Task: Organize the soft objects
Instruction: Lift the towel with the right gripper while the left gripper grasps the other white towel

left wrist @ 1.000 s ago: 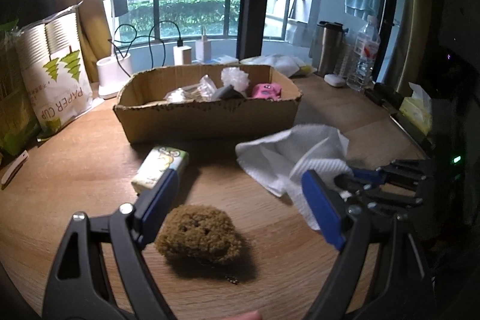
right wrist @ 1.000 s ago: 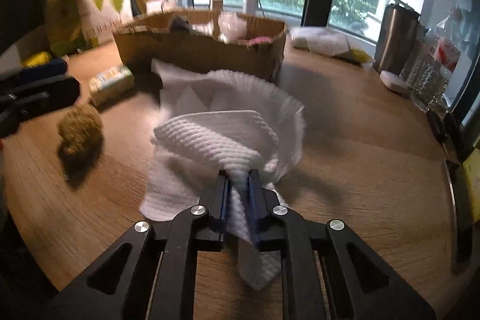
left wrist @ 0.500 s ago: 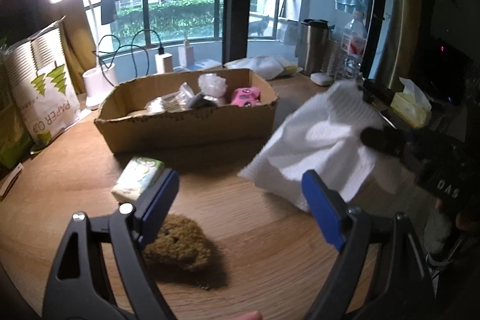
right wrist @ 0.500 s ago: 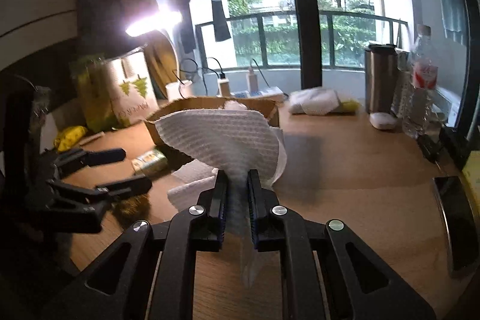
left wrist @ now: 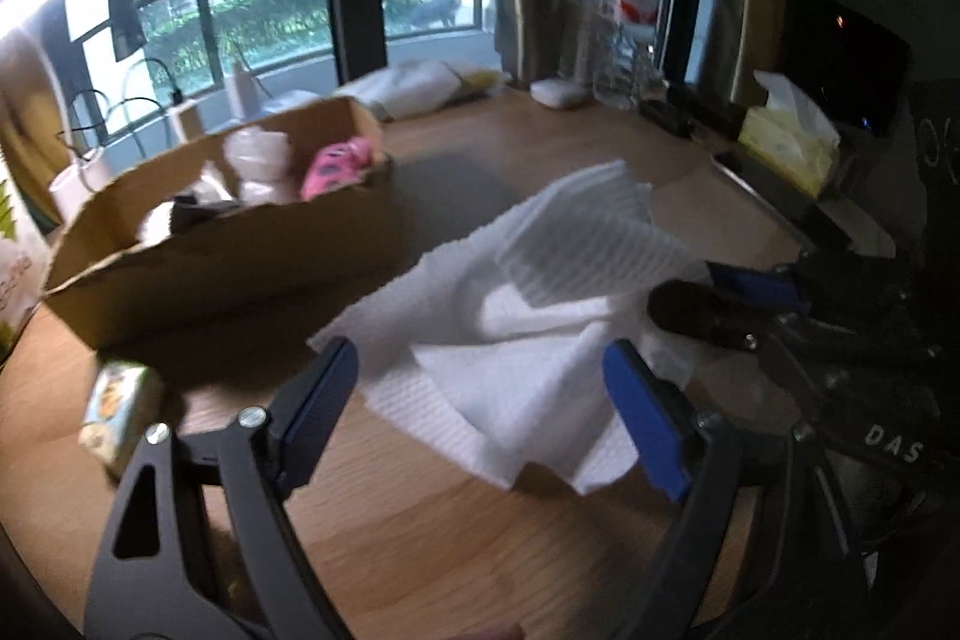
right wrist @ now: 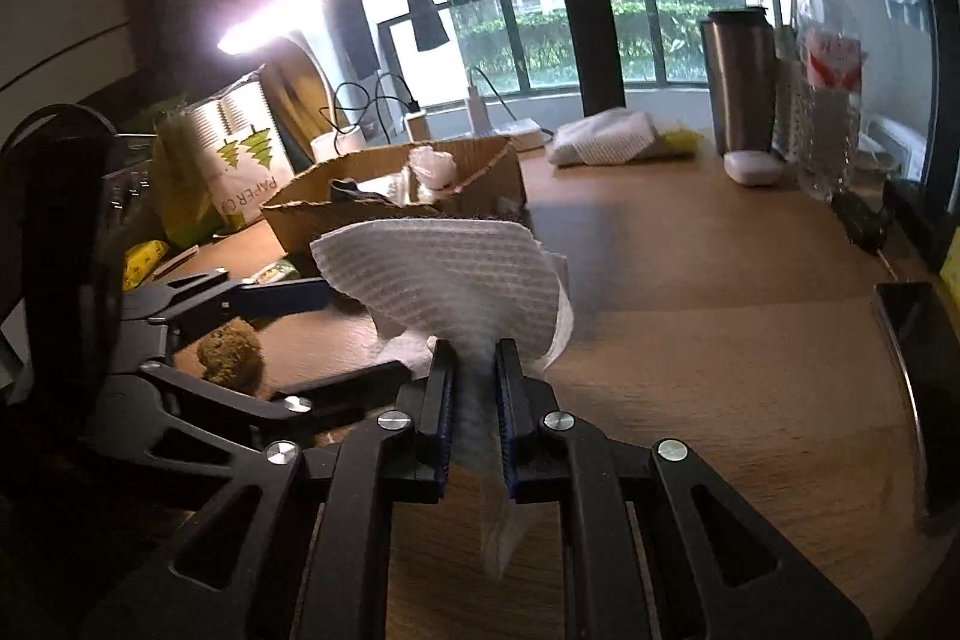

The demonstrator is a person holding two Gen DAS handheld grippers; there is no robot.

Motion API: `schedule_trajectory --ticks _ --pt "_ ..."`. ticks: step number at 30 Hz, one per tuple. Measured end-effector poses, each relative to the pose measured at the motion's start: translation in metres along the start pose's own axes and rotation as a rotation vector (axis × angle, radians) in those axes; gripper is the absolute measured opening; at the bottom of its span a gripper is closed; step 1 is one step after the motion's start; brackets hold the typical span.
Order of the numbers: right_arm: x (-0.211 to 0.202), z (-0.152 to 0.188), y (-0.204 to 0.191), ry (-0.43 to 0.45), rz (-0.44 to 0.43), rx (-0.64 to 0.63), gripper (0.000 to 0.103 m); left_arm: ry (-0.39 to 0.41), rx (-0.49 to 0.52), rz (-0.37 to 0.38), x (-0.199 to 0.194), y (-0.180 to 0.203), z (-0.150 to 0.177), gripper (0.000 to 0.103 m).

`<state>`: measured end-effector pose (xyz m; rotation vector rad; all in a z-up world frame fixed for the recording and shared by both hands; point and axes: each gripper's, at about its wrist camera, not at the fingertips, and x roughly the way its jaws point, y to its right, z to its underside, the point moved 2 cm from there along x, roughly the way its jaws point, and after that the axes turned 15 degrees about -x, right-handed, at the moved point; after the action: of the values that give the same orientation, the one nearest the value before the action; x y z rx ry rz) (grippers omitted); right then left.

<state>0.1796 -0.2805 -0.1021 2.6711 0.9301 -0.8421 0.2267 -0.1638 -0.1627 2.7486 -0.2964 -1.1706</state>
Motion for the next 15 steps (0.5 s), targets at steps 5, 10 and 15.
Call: schedule_trajectory --ticks 5,10,15 --pt "0.005 0.007 0.018 -0.034 -0.036 0.03 0.013 -0.093 0.053 -0.025 0.032 0.016 0.0 0.085" --pt "0.005 0.008 0.024 -0.031 -0.052 0.052 0.013 -0.158 0.068 -0.006 0.051 0.026 0.002 0.085" --pt "0.0 0.009 0.029 -0.01 -0.042 0.074 0.013 -0.161 0.065 0.003 0.053 0.026 0.003 0.085"
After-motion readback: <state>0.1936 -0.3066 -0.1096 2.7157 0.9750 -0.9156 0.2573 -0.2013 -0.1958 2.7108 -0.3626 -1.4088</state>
